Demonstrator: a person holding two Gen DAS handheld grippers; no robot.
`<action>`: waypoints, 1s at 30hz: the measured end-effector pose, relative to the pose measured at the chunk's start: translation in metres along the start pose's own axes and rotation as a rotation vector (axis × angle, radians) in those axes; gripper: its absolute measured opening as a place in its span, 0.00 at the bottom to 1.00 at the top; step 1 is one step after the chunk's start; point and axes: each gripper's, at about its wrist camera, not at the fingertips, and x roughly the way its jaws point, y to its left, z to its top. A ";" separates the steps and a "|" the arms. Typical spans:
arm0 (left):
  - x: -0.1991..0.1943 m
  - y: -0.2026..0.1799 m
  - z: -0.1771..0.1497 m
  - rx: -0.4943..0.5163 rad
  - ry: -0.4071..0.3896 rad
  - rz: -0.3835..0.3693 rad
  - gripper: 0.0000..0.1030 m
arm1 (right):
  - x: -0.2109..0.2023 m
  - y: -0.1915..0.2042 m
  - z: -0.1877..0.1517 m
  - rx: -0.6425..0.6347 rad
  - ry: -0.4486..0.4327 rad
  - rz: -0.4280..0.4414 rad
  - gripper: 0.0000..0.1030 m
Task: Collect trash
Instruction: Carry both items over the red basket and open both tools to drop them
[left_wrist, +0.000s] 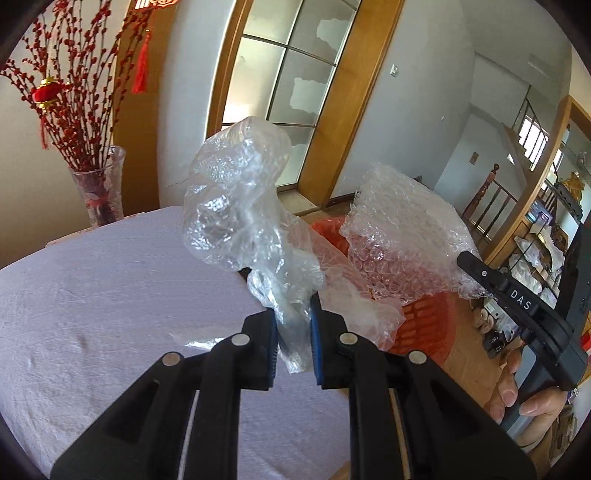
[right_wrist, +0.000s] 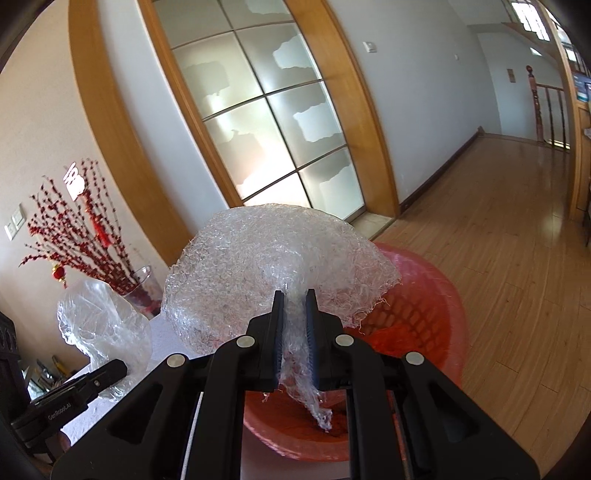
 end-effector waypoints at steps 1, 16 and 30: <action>0.004 -0.003 0.002 0.006 0.004 -0.007 0.15 | 0.000 -0.005 0.001 0.008 -0.004 -0.011 0.11; 0.068 -0.058 -0.002 0.054 0.094 -0.100 0.15 | 0.011 -0.039 0.005 0.084 -0.014 -0.105 0.11; 0.110 -0.059 -0.019 0.031 0.181 -0.093 0.35 | 0.024 -0.055 0.002 0.124 0.043 -0.091 0.33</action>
